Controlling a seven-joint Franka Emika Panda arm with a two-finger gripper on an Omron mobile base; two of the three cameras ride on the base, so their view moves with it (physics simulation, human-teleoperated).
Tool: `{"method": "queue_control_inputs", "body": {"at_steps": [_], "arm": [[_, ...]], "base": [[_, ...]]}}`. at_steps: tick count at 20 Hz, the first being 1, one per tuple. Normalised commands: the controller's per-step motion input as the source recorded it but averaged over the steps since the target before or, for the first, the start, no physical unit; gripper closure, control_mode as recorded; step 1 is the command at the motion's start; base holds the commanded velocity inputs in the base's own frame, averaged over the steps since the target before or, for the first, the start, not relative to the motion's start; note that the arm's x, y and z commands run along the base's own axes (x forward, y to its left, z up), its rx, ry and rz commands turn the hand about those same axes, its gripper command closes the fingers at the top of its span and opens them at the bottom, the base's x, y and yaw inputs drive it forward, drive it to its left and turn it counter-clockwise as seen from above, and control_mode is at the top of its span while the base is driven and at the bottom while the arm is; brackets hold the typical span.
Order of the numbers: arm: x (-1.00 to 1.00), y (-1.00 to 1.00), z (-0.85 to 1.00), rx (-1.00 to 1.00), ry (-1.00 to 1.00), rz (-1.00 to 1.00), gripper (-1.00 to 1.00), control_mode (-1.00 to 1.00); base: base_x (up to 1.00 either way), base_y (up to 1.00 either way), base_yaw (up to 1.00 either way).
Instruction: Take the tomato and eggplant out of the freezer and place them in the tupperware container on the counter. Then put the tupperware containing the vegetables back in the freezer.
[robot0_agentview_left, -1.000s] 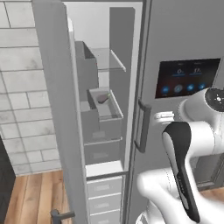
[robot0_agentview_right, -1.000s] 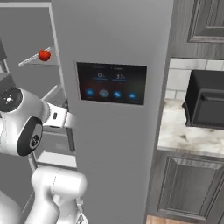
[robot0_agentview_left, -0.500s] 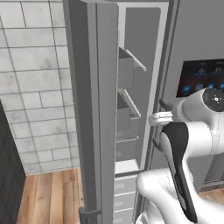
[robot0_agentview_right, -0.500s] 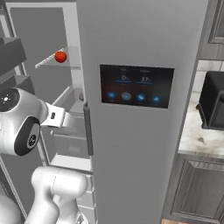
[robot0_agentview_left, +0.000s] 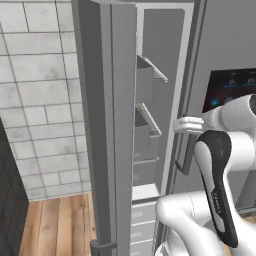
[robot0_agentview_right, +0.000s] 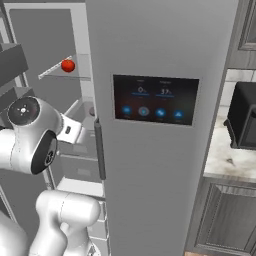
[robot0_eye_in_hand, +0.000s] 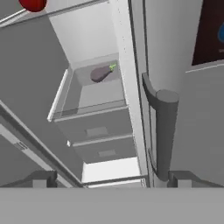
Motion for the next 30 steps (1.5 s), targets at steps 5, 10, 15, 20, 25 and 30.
{"method": "queue_control_inputs", "body": {"at_steps": [5,10,15,20,25,30], "arm": [[0.0,0.0,0.5,0.29,-0.09,0.0,-1.0,-1.0],[0.0,0.16,0.47,0.27,-0.04,-0.02,-1.0,-1.0],[0.11,0.4,0.43,0.26,-0.01,-0.06,-1.0,-1.0],[0.33,0.54,0.39,0.25,0.0,-0.07,-1.0,-1.0],[0.55,0.14,0.36,0.28,0.04,-0.02,-1.0,-1.0],[0.63,0.0,0.13,0.23,0.03,0.0,-1.0,-1.0]], "base": [[0.0,0.0,0.0],[0.0,0.0,0.0],[0.0,0.0,0.0],[0.0,0.0,0.0],[0.0,0.0,0.0],[0.0,0.0,0.0]]}}
